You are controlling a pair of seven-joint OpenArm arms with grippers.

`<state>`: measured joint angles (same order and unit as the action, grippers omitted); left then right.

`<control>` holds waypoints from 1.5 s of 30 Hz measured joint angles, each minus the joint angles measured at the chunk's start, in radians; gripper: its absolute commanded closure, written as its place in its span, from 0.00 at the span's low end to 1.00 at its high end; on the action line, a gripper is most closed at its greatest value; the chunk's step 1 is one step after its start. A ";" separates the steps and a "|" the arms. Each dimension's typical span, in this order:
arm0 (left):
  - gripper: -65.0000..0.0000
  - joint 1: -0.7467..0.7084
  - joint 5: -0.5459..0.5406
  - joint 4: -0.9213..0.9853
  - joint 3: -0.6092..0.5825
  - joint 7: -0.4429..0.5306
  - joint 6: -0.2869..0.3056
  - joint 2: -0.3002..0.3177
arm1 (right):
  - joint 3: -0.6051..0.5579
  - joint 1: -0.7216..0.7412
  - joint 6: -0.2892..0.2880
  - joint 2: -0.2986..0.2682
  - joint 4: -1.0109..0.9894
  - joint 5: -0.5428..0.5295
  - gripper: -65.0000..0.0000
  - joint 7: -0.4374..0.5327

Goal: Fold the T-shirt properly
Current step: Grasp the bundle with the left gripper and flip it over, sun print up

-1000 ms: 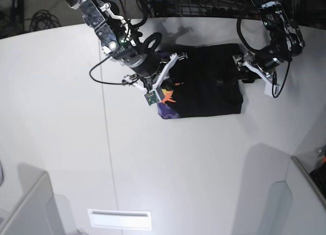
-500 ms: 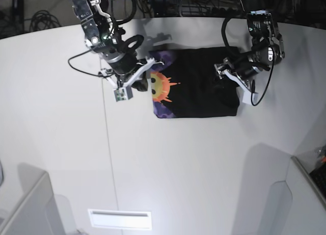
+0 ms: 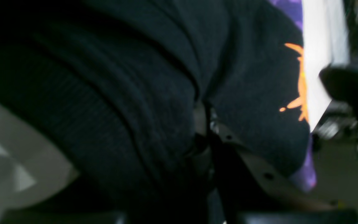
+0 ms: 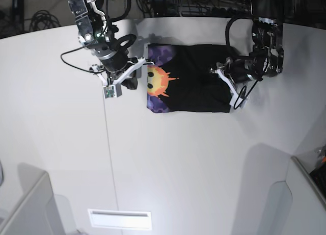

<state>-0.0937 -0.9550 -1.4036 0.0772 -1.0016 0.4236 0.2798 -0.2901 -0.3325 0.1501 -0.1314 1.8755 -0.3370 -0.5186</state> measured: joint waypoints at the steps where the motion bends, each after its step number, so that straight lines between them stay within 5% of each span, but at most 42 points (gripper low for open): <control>1: 1.00 0.014 0.005 -0.007 -0.047 0.001 -0.003 0.027 | 0.004 0.000 0.000 0.000 0.000 -0.001 1.00 0.000; 7: 1.00 0.108 0.121 -0.059 -0.278 0.007 0.003 0.146 | 0.007 -0.014 0.000 0.000 0.002 0.000 1.00 0.001; 18: 1.00 0.279 0.536 -0.176 -0.648 0.007 0.013 0.170 | 0.164 -0.107 0.000 0.011 0.034 -0.003 1.00 0.000; 22: 1.00 0.344 0.620 -0.174 -0.747 0.007 0.131 0.169 | 0.226 -0.159 -0.001 0.019 0.075 -0.002 1.00 0.004; 30: 1.00 0.392 0.779 -0.179 -0.834 0.030 0.267 0.156 | 0.354 -0.238 0.000 0.105 0.085 -0.002 1.00 0.003; 37: 1.00 0.407 0.903 -0.199 -0.891 0.075 0.269 0.148 | 0.360 -0.251 0.000 0.123 0.087 -0.003 1.00 0.001; 45: 1.00 0.409 0.903 -0.201 -0.892 0.078 0.269 0.144 | 0.360 -0.261 0.000 0.161 0.087 -0.003 1.00 0.003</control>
<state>0.3153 -0.0525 -1.6043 -0.8150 -0.9234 0.6930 0.4240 0.0704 -0.5938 0.1497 0.0299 1.9621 -0.3397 -0.5156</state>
